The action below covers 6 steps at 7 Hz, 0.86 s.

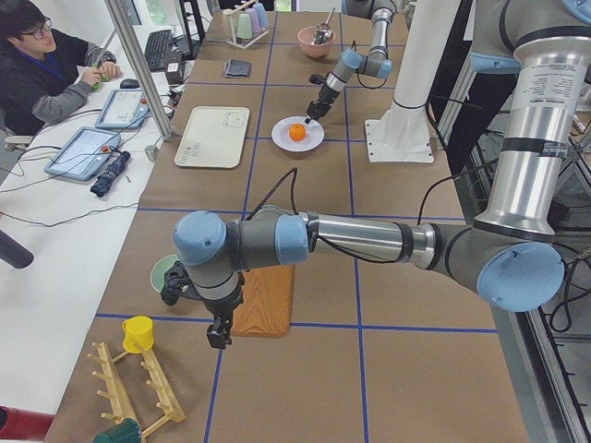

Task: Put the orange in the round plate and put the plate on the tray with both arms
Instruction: 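Grip the rim of the white plate nearest the right gripper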

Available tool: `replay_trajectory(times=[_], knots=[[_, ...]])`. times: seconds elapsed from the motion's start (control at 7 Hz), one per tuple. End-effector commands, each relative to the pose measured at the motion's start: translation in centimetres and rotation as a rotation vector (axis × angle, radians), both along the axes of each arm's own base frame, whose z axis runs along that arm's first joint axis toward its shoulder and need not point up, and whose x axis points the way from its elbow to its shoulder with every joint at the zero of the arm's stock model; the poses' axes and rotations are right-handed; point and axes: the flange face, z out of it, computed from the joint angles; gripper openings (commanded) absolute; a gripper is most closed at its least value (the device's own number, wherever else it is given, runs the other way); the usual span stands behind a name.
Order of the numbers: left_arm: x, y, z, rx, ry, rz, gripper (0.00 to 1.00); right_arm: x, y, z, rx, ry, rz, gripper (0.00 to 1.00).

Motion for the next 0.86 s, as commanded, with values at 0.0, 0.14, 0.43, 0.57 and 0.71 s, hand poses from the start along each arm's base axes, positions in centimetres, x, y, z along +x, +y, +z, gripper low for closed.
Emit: replay_trajectory(times=[0.0, 0.14, 0.43, 0.57, 0.71], knots=[[0.0, 0.0, 0.1, 0.000, 0.000, 0.000, 0.99, -0.5, -0.1, -1.2, -0.004, 0.015, 0.000, 0.59], [0.0, 0.0, 0.1, 0.000, 0.000, 0.000, 0.99, -0.6, -0.1, -1.1, -0.003, 0.021, 0.000, 0.59], [0.0, 0.0, 0.2, -0.002, 0.000, 0.000, 0.99, -1.4, -0.2, -0.4, -0.008, 0.045, -0.002, 0.60], [0.0, 0.0, 0.1, 0.001, 0.000, 0.000, 0.99, -1.6, -0.2, -0.4, -0.011, 0.045, -0.002, 0.58], [0.0, -0.1, 0.1, 0.002, 0.001, 0.000, 0.99, -1.6, -0.1, -0.5, -0.011, 0.042, -0.003, 0.40]])
